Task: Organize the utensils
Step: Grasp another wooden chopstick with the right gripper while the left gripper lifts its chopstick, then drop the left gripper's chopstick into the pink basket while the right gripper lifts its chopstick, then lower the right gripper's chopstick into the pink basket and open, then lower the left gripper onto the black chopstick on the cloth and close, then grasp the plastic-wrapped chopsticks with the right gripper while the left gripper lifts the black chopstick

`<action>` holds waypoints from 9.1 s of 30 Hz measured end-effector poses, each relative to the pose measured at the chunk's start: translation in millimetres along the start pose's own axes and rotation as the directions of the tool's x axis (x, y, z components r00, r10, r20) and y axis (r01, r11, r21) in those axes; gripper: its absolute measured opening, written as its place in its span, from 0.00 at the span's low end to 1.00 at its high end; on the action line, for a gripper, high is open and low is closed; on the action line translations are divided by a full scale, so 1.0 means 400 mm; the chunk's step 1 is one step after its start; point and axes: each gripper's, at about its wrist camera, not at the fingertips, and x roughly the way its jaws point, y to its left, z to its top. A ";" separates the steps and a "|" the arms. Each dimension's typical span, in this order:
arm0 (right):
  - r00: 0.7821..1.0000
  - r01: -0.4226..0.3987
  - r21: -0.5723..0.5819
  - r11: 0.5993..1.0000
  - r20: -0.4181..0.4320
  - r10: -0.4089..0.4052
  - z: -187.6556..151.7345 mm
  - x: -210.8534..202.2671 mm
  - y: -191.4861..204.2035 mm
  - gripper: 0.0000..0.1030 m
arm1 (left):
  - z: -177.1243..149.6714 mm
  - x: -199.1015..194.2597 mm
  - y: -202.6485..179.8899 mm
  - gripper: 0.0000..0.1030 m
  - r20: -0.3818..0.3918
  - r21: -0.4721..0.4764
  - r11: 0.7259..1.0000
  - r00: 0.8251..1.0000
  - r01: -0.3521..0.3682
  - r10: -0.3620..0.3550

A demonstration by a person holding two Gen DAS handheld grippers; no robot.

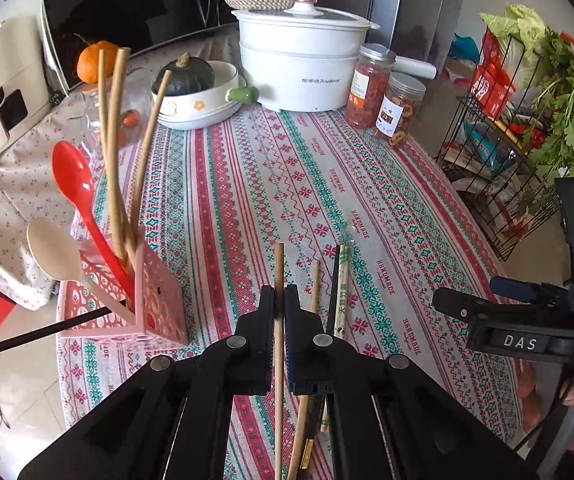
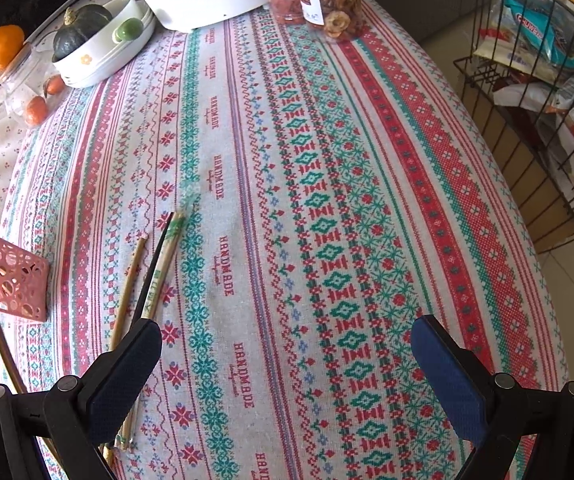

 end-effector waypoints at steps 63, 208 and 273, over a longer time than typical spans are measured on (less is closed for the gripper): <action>0.944 -0.234 -0.210 0.949 0.185 0.274 -0.040 -0.101 0.321 0.06 | -0.140 -0.305 0.233 0.04 0.258 -0.148 0.985 0.965 0.086 -0.045; 0.903 0.063 -0.359 0.931 0.418 0.100 -0.085 -0.309 0.202 0.97 | -0.095 -0.286 0.069 0.89 0.297 -0.047 0.984 0.938 -0.174 0.180; 0.997 0.076 -0.107 0.991 0.002 -0.076 -0.014 -0.024 -0.011 0.98 | 0.012 0.267 -0.021 0.05 -0.159 -0.191 0.978 0.981 0.080 -0.111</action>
